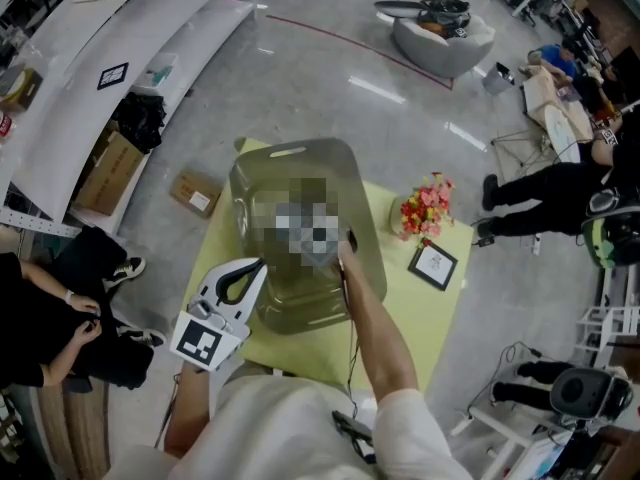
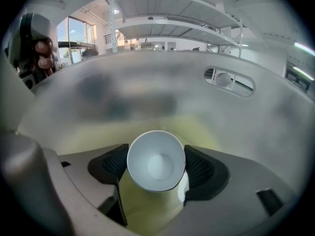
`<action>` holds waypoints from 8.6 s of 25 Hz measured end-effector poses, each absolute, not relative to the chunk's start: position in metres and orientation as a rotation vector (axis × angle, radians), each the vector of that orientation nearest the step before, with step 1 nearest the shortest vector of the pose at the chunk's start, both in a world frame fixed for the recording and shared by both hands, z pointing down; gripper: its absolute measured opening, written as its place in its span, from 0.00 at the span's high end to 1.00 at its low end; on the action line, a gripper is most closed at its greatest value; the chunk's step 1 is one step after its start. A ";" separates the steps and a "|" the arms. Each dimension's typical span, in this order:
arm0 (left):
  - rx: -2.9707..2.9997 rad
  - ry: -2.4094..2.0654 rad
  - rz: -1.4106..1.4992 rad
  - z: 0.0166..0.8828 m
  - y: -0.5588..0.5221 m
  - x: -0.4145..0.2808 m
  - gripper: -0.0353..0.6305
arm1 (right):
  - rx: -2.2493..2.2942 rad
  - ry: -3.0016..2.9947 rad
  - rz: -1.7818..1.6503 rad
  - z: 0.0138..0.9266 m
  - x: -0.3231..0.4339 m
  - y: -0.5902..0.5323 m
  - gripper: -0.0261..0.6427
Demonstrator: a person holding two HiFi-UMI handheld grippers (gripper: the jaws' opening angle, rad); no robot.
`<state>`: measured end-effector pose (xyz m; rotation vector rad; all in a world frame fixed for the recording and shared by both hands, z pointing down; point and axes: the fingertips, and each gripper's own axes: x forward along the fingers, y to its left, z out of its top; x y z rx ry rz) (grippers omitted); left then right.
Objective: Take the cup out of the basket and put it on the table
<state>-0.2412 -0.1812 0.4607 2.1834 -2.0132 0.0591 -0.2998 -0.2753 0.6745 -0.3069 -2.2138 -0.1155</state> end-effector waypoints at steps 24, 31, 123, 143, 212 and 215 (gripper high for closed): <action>2.277 -1.945 0.080 0.449 -0.167 -0.209 0.93 | -0.223 -2.342 -0.145 0.534 -0.234 -0.230 0.44; 2.333 -1.893 0.081 0.446 -0.166 -0.188 0.93 | -0.166 -2.362 -0.181 0.507 -0.203 -0.224 0.44; 2.752 -1.081 0.283 0.529 -0.170 0.075 0.93 | 0.456 -2.248 0.204 0.676 0.092 -0.192 0.44; 2.727 -1.053 0.320 0.546 -0.167 0.077 0.93 | 0.472 -2.261 0.199 0.702 0.099 -0.182 0.44; 2.820 -0.982 0.208 0.511 -0.158 0.093 0.93 | 0.918 -2.633 0.020 0.509 0.146 -0.140 0.90; 2.832 -0.964 0.168 0.500 -0.153 0.096 0.93 | 0.960 -2.661 0.043 0.499 0.149 -0.133 0.95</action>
